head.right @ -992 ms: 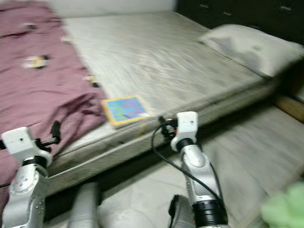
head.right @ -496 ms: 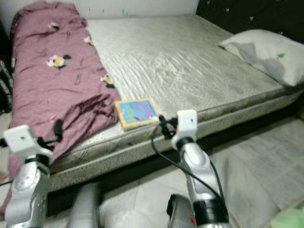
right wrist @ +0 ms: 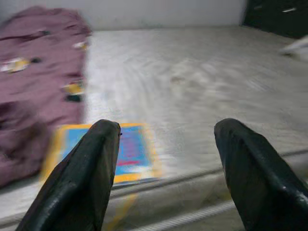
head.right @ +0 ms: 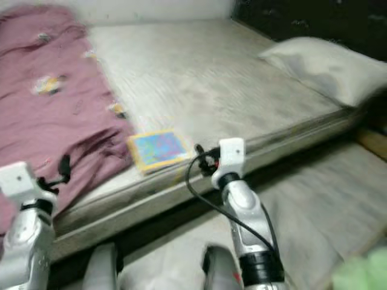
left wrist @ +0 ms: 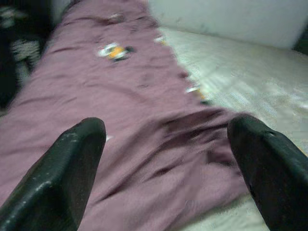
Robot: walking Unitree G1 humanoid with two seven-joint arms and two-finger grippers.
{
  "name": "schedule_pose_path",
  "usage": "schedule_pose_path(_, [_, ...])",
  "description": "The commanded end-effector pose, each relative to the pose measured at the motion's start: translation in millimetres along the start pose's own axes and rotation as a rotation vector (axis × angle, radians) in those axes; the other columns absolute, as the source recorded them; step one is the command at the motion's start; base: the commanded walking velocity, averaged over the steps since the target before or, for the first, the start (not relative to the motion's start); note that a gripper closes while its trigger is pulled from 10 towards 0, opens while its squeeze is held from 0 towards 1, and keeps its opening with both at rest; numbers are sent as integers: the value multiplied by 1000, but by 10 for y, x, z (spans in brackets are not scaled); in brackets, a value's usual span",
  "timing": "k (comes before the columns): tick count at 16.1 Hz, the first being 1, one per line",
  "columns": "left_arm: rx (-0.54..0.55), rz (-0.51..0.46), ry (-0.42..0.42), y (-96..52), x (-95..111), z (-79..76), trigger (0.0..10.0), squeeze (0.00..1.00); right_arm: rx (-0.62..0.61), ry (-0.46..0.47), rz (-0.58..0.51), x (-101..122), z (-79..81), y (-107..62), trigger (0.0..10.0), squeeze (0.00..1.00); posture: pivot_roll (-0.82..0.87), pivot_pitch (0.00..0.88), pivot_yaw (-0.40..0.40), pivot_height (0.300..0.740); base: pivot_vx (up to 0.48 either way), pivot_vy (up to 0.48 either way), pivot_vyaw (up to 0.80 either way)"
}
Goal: Clean up the room
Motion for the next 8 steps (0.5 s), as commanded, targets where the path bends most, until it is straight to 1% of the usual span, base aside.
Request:
schedule_pose_path(1, [-42, 20, -20, -10, -47, -109, 10000, 0, -53, 0, 12, -10, -142, -36, 10000, 0, -33, 0, -72, 543, 292, 0, 0])
schedule_pose_path(3, [-43, 23, -18, 12, -52, -113, 10000, 0, -57, -3, 11, -7, -152, -41, 10000, 0, -35, 1, -73, 543, 270, 0, 0])
schedule_pose_path(4, [-39, 20, -23, 18, -50, -111, 10000, 0, -58, -3, 12, -8, -154, -43, 10000, 0, -35, 0, -73, 543, 0, 0, 0])
schedule_pose_path(8, [6, 64, -26, 55, -103, -71, 10000, 0, -64, -1, 16, -7, -185, -75, 10000, 0, -38, 7, -78, 543, 0, 0, 0])
Point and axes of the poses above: a point about 5 cm out from each wrist's last joint towards the gripper, its own y axis pointing out of the wrist towards the gripper, its own x axis along the axis of the wrist's last joint, z = x × y, the point moved 1 cm from there along y, pointing out of the wrist towards the gripper, and after that the axes turned 1 degree about y, right-handed, at the moved point
